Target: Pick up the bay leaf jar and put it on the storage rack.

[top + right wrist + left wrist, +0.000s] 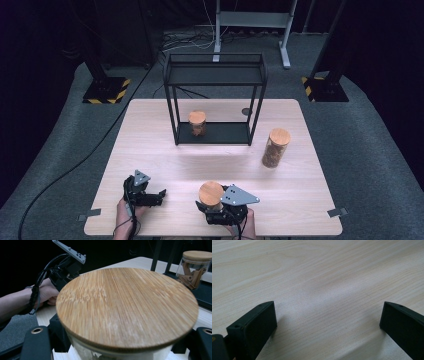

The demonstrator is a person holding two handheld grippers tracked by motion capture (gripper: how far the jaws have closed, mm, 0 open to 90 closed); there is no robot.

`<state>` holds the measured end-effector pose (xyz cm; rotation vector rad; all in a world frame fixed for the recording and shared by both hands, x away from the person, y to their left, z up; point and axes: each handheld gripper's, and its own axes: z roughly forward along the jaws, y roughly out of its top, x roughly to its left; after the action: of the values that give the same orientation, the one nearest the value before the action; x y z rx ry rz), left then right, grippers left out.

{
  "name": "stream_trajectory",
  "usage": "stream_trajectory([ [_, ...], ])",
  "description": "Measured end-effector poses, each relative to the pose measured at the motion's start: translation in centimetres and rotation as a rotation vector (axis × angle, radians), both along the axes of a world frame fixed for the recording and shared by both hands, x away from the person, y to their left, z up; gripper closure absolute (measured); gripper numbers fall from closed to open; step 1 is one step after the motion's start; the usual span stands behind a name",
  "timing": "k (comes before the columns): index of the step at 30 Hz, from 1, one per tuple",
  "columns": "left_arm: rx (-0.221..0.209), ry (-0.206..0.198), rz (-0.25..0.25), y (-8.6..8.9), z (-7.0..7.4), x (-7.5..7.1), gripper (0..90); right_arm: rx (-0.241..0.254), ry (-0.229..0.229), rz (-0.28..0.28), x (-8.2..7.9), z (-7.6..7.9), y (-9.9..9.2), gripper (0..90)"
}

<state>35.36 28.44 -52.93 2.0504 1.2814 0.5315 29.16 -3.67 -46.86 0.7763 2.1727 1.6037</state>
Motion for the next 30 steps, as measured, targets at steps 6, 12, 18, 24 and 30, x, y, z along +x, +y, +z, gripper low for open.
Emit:
stream_trajectory([
  [6, 0.001, 0.001, 0.000, 0.0, 0.0, 0.0, 0.3, -0.010, -0.015, -0.020, 0.0, 0.1, -0.1, 24.0],
  [12, 0.002, 0.001, -0.001, 0.0, 0.0, 0.0, 0.3, 0.001, -0.035, -0.052, 0.1, 0.5, -0.5, 24.1],
  [18, 0.002, 0.000, 0.002, 0.0, 0.0, -0.1, 0.3, -0.005, -0.044, -0.069, 0.1, 0.8, -0.8, 24.1],
  [24, 0.003, 0.000, 0.002, 0.0, 0.0, -0.1, 0.3, -0.009, -0.059, -0.082, 0.2, 1.3, -1.0, 24.1],
  [30, 0.001, -0.001, 0.004, 0.0, 0.0, -0.1, 0.3, -0.011, -0.067, -0.097, 0.5, 1.7, -1.3, 24.2],
])
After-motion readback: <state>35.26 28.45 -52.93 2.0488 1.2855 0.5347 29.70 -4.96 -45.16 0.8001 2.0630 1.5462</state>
